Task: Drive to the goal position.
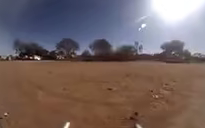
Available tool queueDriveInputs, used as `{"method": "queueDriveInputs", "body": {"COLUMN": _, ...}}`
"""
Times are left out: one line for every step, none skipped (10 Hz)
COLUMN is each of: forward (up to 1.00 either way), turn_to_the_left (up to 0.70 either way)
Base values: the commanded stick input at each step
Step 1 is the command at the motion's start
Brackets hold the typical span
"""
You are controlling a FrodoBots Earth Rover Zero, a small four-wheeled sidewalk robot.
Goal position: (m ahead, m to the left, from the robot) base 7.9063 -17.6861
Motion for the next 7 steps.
{"method": "queueDriveInputs", "body": {"forward": 0.50, "turn_to_the_left": 0.00}}
{"method": "queueDriveInputs", "body": {"forward": 0.50, "turn_to_the_left": 0.00}}
{"method": "queueDriveInputs", "body": {"forward": 0.50, "turn_to_the_left": 0.00}}
{"method": "queueDriveInputs", "body": {"forward": 0.50, "turn_to_the_left": 0.00}}
{"method": "queueDriveInputs", "body": {"forward": 0.50, "turn_to_the_left": 0.00}}
{"method": "queueDriveInputs", "body": {"forward": 0.50, "turn_to_the_left": 0.00}}
{"method": "queueDriveInputs", "body": {"forward": 0.50, "turn_to_the_left": 0.50}}
